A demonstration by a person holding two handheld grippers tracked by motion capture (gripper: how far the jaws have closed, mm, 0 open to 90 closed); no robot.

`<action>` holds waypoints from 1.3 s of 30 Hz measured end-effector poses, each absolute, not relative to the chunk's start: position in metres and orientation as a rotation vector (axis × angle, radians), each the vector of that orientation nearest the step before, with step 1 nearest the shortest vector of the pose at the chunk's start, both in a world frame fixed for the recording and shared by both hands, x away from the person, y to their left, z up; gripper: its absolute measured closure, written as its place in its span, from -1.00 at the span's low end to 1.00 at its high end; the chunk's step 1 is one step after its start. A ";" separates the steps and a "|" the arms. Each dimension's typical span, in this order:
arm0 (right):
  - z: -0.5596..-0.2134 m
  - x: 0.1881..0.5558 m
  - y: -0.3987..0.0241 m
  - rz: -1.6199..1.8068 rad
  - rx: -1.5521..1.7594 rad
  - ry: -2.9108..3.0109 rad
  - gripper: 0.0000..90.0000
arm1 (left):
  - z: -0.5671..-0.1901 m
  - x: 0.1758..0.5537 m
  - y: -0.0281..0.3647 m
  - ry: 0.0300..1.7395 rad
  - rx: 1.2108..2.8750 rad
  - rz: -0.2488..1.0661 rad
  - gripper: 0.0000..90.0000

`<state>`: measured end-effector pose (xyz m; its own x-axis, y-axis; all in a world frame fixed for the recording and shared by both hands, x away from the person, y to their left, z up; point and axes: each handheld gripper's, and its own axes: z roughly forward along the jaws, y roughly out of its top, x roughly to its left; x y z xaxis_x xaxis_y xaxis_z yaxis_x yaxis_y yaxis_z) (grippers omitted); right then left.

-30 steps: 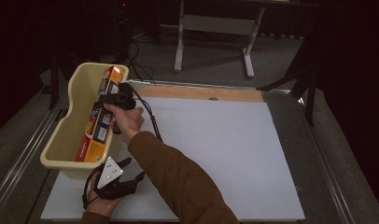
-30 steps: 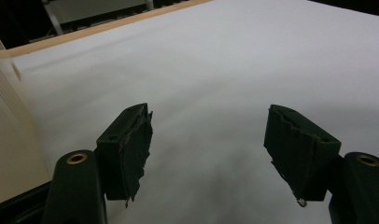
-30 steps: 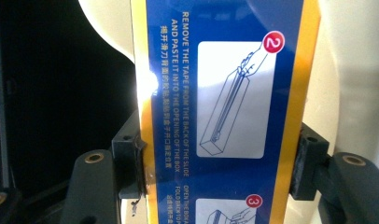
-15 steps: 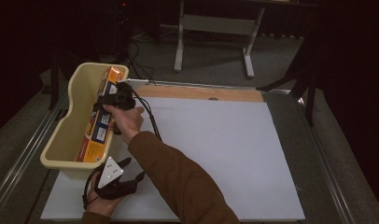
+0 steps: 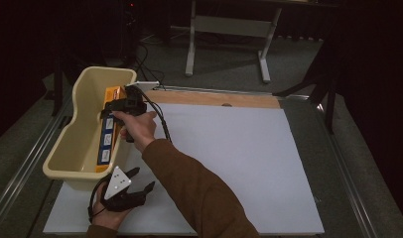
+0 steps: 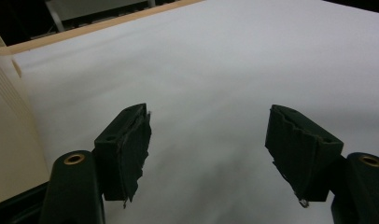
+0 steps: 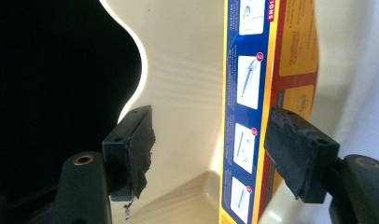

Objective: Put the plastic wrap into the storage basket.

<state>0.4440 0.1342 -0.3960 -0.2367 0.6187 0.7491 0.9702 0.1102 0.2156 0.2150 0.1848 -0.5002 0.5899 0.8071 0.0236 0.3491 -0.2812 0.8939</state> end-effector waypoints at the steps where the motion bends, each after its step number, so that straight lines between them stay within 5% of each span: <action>1: -0.396 0.444 0.133 -0.963 -1.531 -1.920 -0.26 | -0.500 0.215 0.185 0.933 1.870 0.606 -0.32; 24: -0.375 0.421 0.098 -1.178 -1.154 -2.449 -0.34 | -0.499 0.214 0.186 0.932 1.854 0.595 -0.32; 39: -0.380 0.387 -0.011 -1.391 -1.107 -2.770 -0.31 | -0.500 0.214 0.182 0.932 1.881 0.604 -0.32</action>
<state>0.3865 -0.0113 -0.3801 -0.7638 0.6260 0.1572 0.4998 0.4196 0.7577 0.2142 0.1815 -0.4996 0.5926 0.8051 0.0261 0.3531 -0.2887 0.8899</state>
